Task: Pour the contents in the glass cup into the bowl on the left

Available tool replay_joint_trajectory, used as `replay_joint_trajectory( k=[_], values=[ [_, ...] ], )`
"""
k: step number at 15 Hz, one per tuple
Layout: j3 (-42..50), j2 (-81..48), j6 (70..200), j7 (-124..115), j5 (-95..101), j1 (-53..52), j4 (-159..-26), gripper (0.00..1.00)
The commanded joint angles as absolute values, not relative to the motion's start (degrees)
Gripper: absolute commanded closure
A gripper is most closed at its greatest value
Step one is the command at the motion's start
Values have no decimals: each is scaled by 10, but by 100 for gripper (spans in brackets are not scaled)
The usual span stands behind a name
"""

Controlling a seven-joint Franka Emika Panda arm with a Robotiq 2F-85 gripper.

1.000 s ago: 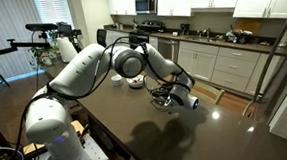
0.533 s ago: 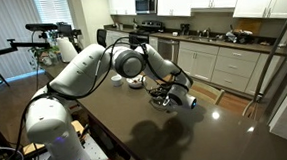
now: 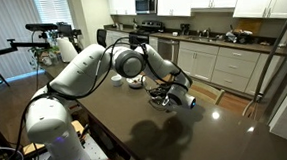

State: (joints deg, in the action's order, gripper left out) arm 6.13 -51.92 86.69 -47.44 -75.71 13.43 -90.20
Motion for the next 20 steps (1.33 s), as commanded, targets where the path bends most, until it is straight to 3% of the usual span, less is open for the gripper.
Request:
replay_joint_trajectory(
  k=[1,20],
  values=[
    [67,-522,846,-474,-750,134,-888,47],
    [77,-481,863,-482,-736,119,-884,47]
  ],
)
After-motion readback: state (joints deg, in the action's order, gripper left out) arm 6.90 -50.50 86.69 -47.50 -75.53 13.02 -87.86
